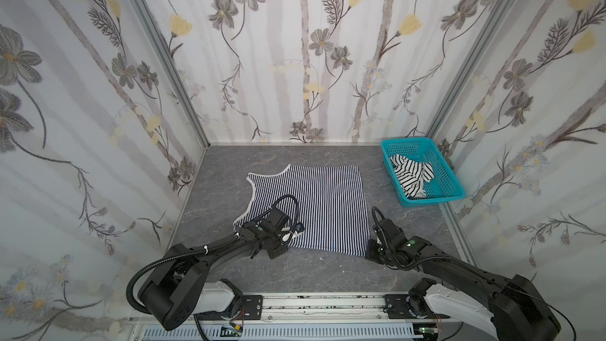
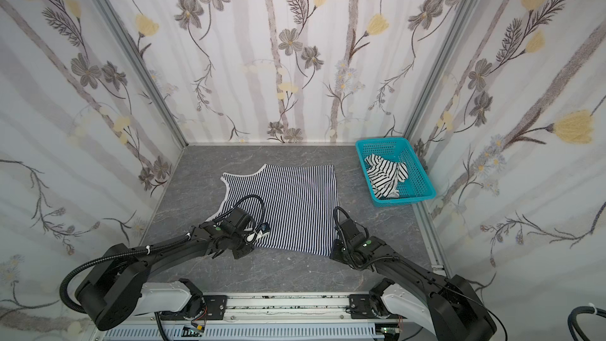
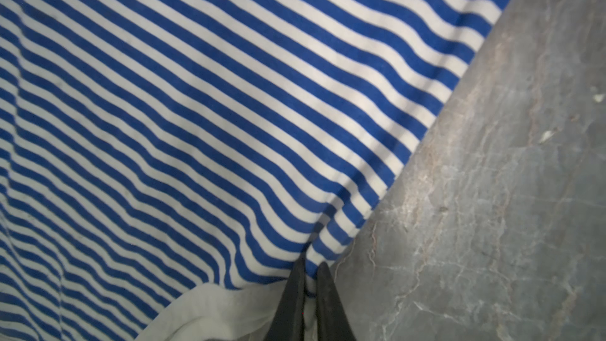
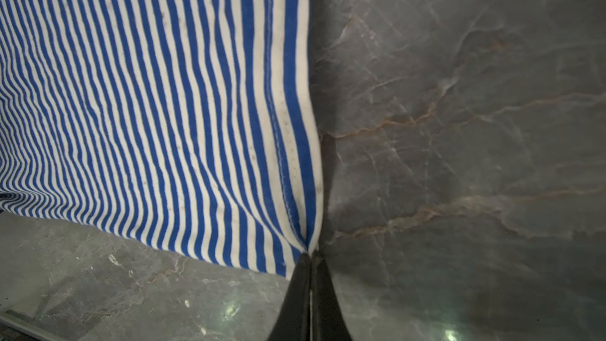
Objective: Fold and stack tank tops
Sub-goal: Fold the tank top at the center of the table.
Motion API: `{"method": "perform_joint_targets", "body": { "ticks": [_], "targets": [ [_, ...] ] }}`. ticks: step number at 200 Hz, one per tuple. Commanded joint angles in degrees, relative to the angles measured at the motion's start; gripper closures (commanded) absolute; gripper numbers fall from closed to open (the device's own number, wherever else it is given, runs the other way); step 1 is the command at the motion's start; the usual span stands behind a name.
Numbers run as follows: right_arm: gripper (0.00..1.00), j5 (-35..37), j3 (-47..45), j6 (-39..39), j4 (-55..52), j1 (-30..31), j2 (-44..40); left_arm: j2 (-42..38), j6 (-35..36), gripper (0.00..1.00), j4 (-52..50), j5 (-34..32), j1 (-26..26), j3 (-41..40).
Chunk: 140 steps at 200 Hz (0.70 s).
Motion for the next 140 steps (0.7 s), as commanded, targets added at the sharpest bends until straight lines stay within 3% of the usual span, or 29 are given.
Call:
{"method": "perform_joint_targets", "body": {
  "ticks": [1, 58, 140],
  "targets": [
    [1.00, 1.74, 2.96, -1.23, -3.98, -0.01, -1.19, -1.86, 0.87, 0.92, -1.14, -0.90, 0.02, -0.10],
    [1.00, 3.37, 10.74, -5.38, -5.60, -1.42, 4.34, -1.44, 2.02, 0.92, -1.76, -2.16, 0.53, 3.77],
    [1.00, 3.01, 17.76, -15.13, -4.65, -10.14, 12.84, 6.17, 6.38, 0.91, -1.33, -0.56, 5.85, 12.82]
  ]
}}
